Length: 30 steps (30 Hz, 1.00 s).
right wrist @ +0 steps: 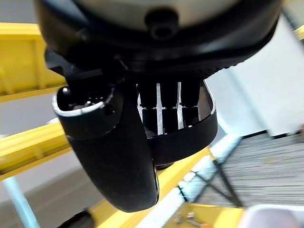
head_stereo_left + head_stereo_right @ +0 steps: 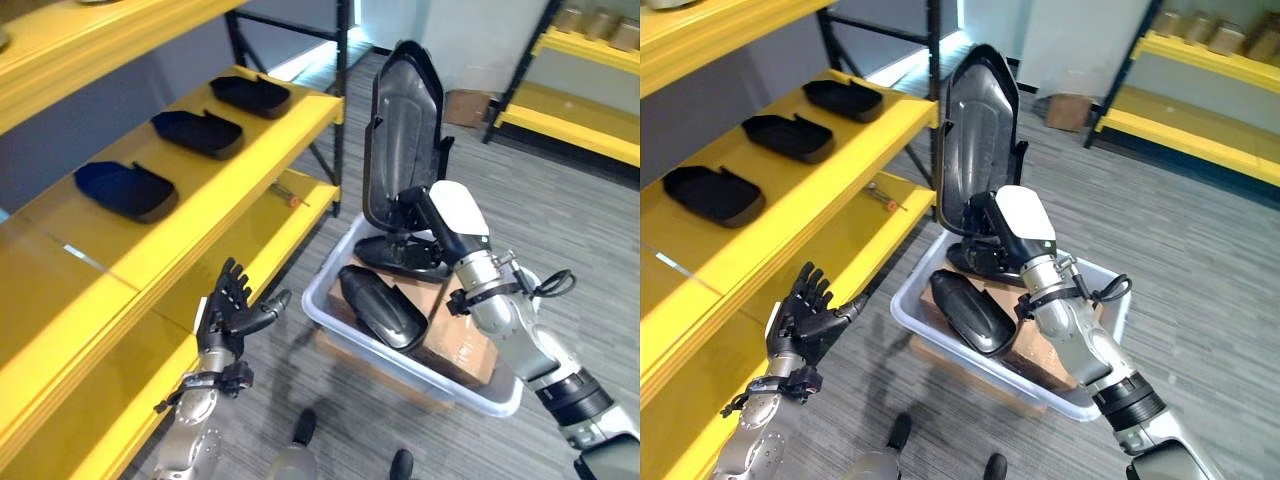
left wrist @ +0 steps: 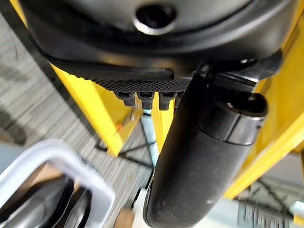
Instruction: Move parts from the plastic box to the shelf.
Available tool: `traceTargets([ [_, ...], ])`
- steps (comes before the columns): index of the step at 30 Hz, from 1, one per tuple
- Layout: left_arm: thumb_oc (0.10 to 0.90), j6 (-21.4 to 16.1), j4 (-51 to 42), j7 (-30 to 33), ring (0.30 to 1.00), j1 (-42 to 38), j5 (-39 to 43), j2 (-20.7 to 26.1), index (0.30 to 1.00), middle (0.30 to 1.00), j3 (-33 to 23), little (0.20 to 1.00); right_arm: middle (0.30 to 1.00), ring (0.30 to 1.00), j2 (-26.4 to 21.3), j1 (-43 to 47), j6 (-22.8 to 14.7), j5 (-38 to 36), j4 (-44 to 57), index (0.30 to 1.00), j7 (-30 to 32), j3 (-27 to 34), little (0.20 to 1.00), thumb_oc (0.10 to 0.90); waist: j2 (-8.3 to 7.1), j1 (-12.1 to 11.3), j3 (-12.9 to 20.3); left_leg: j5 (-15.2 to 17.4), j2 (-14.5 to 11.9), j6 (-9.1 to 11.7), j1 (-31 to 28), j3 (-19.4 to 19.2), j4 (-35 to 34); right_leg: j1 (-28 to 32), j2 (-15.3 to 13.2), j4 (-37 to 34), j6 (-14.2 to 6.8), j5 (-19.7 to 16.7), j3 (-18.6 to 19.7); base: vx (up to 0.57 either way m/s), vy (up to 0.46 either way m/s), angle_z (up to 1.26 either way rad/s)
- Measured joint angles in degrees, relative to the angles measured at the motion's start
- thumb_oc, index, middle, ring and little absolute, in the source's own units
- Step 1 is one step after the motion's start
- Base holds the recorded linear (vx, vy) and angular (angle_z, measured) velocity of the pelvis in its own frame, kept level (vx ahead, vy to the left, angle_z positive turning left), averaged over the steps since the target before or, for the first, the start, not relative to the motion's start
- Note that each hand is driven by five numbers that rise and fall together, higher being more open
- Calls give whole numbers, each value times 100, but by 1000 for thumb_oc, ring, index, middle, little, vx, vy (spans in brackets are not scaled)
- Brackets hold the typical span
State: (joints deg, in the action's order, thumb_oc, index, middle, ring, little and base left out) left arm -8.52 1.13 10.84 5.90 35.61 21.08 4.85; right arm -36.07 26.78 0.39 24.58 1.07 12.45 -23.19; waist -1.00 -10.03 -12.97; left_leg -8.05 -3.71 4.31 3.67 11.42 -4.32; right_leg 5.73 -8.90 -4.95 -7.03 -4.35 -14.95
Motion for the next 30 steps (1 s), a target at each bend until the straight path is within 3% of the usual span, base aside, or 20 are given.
traceTargets([
  [5,900,0,11,1,1000,-6,0,-2,1000,1000,-77,1000,300,300,99,314,1,1,-242,300,-14,-117,300,400,-42,-189,41,-62,115,61,27,306,2,162,-46,-1,-42,91,-329,11,-10,36],
  [7,900,11,35,-1,1000,-1,0,-4,1000,1000,-70,1000,300,300,244,358,14,2,-364,300,-17,-144,300,400,-87,-392,76,-66,198,77,29,555,6,322,-61,-1,-58,179,-606,24,-13,53],
  [12,900,20,56,9,1000,62,0,-4,1000,1000,-106,1000,300,300,320,449,-12,1,-367,300,-68,-327,300,400,-99,-603,87,-30,267,73,120,716,32,334,-75,-1,-80,216,-764,9,12,23],
  [18,900,109,60,6,1000,207,2,2,1000,1000,-104,1000,300,300,452,491,-17,-1,-377,300,-158,-582,300,400,-184,-634,151,3,325,30,232,726,110,267,-146,-1,-91,223,-783,28,72,3],
  [21,900,110,113,6,1000,206,2,10,1000,1000,-87,1000,300,300,633,521,12,4,-648,300,-181,-633,300,400,-342,-714,252,117,486,-78,280,568,247,158,-351,79,-105,288,-639,89,215,-19],
  [23,900,110,120,9,1000,207,5,11,1000,1000,-86,1000,300,300,634,529,20,6,-650,300,-202,-661,300,400,-370,-734,274,98,542,-123,328,483,291,64,-470,182,-134,293,-564,98,217,-19],
  [26,900,108,228,16,1000,171,4,16,1000,1000,-55,1000,300,300,655,538,50,49,-747,300,-213,-855,300,400,-372,-687,282,410,896,-456,360,300,687,-247,-865,1033,-178,497,-334,45,302,-14],
  [27,900,110,307,14,1000,143,5,15,1000,1000,-19,1000,300,300,655,542,89,127,-786,300,-214,-937,300,400,-290,-597,303,446,927,-531,353,304,778,-452,-955,1559,-150,494,-263,17,163,7],
  [28,900,109,315,15,1000,146,5,38,1000,1000,-25,1000,300,300,655,545,122,128,-785,300,-215,-1037,300,400,-266,-508,304,440,937,-603,293,290,808,-676,-1074,2068,-101,461,-169,47,96,-4],
  [29,900,108,341,20,1000,115,4,118,1000,1000,-40,1000,300,300,661,552,126,128,-793,300,-223,-1163,300,400,-250,-428,293,404,1006,-694,194,257,793,-1109,-1253,2916,117,346,61,40,25,-9],
  [30,900,106,359,26,1000,76,3,148,1000,1000,-48,1000,300,300,653,543,107,128,-807,300,-242,-1178,300,400,-217,-360,273,390,1017,-731,118,318,768,-1317,-1104,3236,92,538,310,56,-15,4],
])
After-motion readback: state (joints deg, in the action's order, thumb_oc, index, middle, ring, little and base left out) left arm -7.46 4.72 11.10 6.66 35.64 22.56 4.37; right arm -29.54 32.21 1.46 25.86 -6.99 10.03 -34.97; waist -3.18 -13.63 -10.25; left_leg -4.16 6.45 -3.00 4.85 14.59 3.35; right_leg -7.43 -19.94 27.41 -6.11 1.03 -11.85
